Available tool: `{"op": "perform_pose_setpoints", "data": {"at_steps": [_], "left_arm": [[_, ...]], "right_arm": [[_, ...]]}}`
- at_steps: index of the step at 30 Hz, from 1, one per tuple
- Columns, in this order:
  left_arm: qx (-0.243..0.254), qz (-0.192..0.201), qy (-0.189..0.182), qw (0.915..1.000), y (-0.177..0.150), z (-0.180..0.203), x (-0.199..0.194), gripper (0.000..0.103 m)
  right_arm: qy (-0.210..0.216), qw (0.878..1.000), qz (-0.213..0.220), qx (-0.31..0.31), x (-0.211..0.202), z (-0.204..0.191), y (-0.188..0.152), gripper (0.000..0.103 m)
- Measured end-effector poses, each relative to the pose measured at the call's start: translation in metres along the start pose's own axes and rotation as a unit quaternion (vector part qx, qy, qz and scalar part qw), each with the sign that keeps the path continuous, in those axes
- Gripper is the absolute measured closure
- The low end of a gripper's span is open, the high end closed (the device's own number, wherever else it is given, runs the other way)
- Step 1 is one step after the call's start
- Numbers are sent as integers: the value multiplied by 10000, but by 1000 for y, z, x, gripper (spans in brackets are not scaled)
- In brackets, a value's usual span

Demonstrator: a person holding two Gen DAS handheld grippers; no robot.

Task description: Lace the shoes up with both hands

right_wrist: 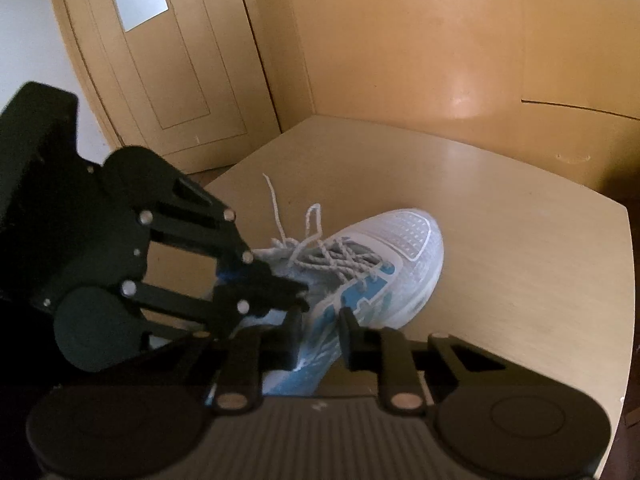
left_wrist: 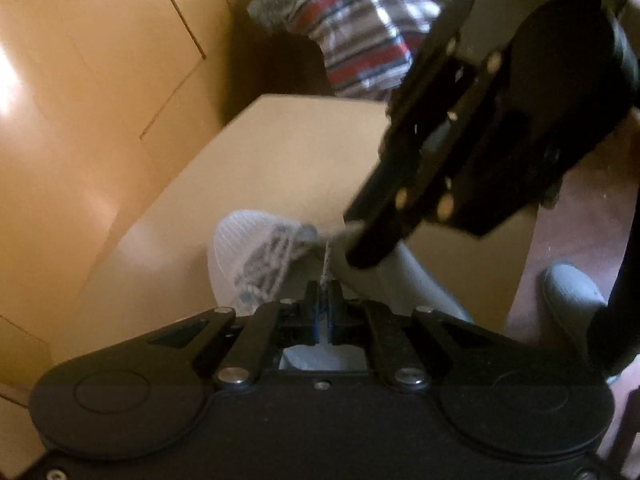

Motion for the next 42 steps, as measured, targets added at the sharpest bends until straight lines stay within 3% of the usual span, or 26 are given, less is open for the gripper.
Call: {"op": "perform_pose_setpoints", "data": {"at_steps": [18, 42], "left_arm": [[-86, -65, -5, 9999, 8, 4, 19, 102], [-149, -138, 31, 9998, 8, 8, 19, 102]], "right_arm": [[51, 9993, -9, -365, 0, -7, 3, 83], [49, 9996, -43, -291, -5, -10, 2, 83]]}}
Point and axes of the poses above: each gripper's, at about its wrist camera, not at the fingertips, and x roughly the way its jaws point, z to its right, y to its top, the point moved 5 cm from there along x, roughly the way its jaws point, and after that the axes turned 2 degrees about -y, right-handed, at the moved point
